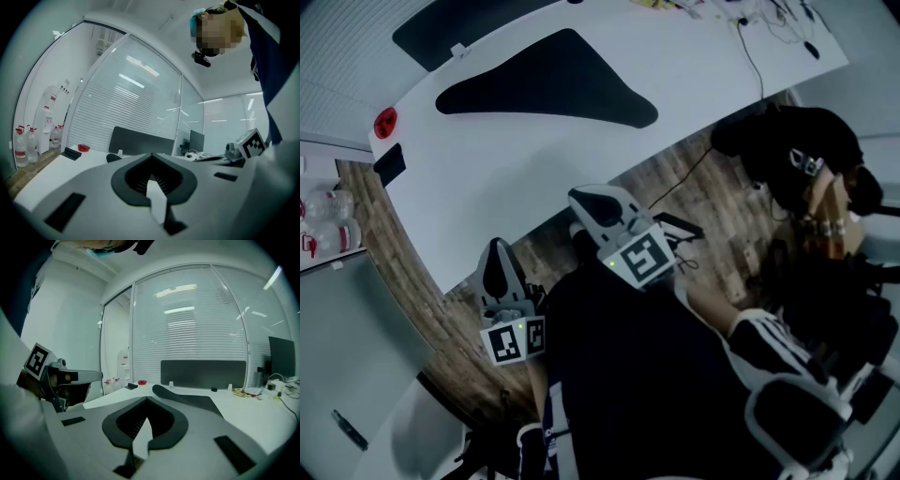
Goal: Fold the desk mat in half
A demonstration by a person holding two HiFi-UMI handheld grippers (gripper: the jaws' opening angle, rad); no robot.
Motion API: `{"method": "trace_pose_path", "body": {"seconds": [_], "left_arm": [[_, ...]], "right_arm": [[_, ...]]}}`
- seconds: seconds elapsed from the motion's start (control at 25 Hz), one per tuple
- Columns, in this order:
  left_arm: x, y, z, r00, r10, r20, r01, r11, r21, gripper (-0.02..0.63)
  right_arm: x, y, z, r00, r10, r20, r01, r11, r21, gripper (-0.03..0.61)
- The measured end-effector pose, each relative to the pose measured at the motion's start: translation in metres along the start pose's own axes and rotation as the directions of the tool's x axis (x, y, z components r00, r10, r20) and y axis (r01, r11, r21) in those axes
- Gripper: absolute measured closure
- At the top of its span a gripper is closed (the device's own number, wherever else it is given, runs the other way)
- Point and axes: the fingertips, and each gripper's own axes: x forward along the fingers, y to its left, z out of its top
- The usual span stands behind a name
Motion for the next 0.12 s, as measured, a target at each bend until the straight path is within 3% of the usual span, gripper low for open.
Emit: {"method": "trace_pose_path", "body": {"seconds": [0.12], "left_arm": [[-0.0023, 0.0112, 0.0049, 0.999, 0.029, 0.013, -0.029, 1.0, 0.005, 0.611]], "right_arm": [[0.0125, 0.0065, 0.0062, 0.999, 0.034, 0.007, -0.033, 0.999, -0.01, 0.575]]}}
